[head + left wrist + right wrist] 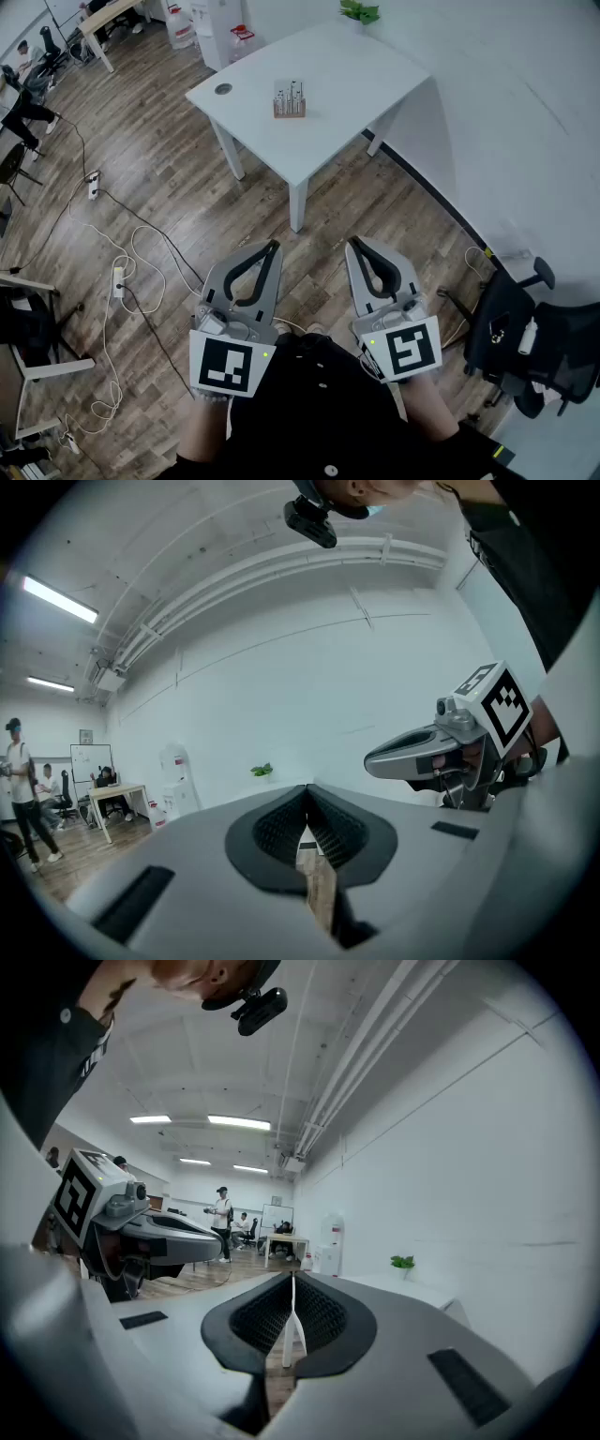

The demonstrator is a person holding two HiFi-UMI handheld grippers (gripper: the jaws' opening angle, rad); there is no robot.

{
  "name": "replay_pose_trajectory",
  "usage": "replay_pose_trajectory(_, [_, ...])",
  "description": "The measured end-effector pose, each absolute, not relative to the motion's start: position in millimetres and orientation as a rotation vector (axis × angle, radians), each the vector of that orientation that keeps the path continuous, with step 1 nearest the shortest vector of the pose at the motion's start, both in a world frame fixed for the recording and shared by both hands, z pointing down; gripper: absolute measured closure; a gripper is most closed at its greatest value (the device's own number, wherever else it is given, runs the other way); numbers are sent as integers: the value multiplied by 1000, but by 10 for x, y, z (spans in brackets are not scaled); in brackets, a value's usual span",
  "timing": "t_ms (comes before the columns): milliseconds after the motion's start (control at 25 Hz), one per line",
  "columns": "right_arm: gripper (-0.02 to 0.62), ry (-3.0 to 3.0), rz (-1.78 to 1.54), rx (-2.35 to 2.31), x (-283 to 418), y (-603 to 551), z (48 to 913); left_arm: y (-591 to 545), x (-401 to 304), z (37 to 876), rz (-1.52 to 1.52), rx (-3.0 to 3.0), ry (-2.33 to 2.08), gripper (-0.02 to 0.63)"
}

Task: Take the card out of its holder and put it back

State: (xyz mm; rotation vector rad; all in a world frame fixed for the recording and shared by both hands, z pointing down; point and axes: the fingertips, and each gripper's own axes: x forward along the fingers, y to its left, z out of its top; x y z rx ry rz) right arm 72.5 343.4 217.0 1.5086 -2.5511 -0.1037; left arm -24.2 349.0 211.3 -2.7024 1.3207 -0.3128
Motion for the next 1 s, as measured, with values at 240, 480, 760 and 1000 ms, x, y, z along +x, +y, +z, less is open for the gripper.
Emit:
replay_pose_trajectory(240, [550, -2547, -104, 1509, 714, 3452, 2205, 3499, -229, 2137, -313, -2701, 1305, 591])
replay_pose_trajectory(480, [549, -2542, -101, 1501, 661, 3446, 2204, 3487, -287, 2133, -305, -2703, 1311, 591])
replay_pose_trajectory(760, [549, -2539, -99, 1528, 579, 3410, 2188, 3456, -371, 2129, -289, -2709, 1302, 591])
replay_pose_trajectory(1000, [549, -2527, -104, 1572, 480, 3382, 2155, 3426, -509, 2090, -269, -2701, 1274, 591])
